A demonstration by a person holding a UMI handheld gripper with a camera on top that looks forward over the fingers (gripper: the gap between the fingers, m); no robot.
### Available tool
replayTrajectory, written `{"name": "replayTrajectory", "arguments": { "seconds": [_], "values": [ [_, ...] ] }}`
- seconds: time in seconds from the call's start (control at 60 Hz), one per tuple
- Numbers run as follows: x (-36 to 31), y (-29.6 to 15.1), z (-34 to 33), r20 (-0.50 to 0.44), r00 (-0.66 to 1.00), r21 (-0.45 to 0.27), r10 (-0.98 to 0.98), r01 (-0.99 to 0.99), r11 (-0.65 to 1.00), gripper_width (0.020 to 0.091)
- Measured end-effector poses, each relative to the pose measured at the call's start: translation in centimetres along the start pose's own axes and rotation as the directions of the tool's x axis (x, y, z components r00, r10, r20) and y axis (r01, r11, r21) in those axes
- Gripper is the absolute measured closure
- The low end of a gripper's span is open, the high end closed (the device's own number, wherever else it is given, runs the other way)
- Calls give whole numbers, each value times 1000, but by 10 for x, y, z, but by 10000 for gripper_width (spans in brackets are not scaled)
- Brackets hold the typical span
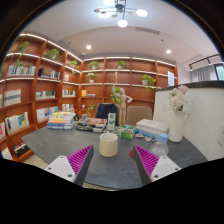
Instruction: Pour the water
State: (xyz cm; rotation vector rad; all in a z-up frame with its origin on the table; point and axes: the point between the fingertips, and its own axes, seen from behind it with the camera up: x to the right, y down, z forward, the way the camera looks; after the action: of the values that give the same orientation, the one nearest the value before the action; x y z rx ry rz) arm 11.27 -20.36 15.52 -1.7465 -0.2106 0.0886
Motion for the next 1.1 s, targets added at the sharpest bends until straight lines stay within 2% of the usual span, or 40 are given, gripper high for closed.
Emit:
{"name": "replayTrajectory", "arguments": {
  "seconds": [0.083,0.1,0.133,0.167,0.35,0.45,0.667,0.717,0.75,0.817,0.867,0.95,1.017,1.033,1.05,1.083,1.1],
  "values": [
    [20,22,-9,-31,999,28,-7,8,1000,296],
    [19,-2,0,-45,999,24,-11,12,1000,296],
    [39,34,-11,-75,997,30,-11,13,999,296],
    [54,44,-13,-108,994,33,-12,15,999,298],
    [129,61,-15,-266,964,108,13,16,994,298],
    [149,66,4,-267,962,124,55,-23,992,305],
    [161,67,55,-222,973,107,56,-33,994,307],
    [162,67,64,-225,973,105,53,-30,994,339],
    [164,68,70,-233,971,96,52,-30,995,385],
    [167,72,79,-249,967,75,47,-29,997,507],
    [164,73,84,-237,971,68,34,-19,998,630],
    [165,71,85,-244,969,74,29,-11,997,667],
    [165,70,87,-249,968,77,29,-10,997,752],
    [165,70,88,-249,968,79,29,-10,997,747],
    [165,70,88,-247,969,80,26,-6,997,790],
    [166,69,87,-241,970,80,23,-3,997,793],
    [165,69,87,-238,971,81,19,1,997,824]
  ]
}}
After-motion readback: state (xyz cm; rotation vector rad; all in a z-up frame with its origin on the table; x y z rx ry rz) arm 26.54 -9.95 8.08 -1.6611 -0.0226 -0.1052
